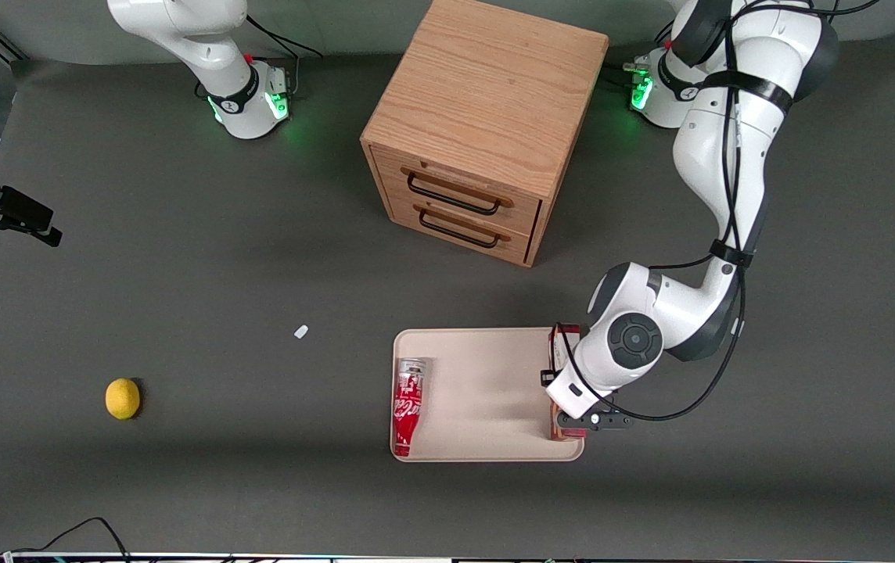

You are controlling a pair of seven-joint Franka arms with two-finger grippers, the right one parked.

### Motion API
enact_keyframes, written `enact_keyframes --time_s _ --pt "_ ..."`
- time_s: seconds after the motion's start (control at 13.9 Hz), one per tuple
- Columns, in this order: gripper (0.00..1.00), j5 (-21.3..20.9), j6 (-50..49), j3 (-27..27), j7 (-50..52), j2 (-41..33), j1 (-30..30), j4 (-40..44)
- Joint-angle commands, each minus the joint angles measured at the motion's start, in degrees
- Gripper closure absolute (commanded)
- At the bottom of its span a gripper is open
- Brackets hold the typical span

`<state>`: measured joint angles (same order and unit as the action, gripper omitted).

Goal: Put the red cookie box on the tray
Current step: 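Lift the box upright and carry it over the cream tray, then lower the box onto the tray beside the red can and release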

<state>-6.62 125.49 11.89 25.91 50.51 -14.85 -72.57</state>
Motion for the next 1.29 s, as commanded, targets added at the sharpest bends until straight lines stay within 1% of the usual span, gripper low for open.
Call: enact_keyframes --time_s 0.0,0.14,0.22,0.29,0.36,0.72,1.01,1.08,1.22 --pt "1.00 -1.20 -0.25 -1.34 2.65 0.55 -1.33 1.46" --pt "1.00 -1.29 -0.25 -1.34 2.48 0.55 -1.33 1.46" --pt "0.52 -1.46 -0.16 -1.34 2.13 0.55 -1.33 1.46" --pt "0.01 -2.34 0.62 -1.34 2.04 0.55 -1.33 1.20" --pt "0.00 -3.30 2.37 -1.34 2.82 0.47 -1.33 1.11" --pt "0.00 -2.43 2.74 -1.26 2.91 0.03 -1.24 1.20" --pt "0.00 -2.17 1.69 -1.17 2.65 -3.22 -0.36 1.03" --pt "0.00 -1.56 1.07 -1.17 2.56 -4.44 0.25 0.76" --pt "0.00 1.51 -0.16 -1.17 2.39 -8.39 1.74 -1.42"
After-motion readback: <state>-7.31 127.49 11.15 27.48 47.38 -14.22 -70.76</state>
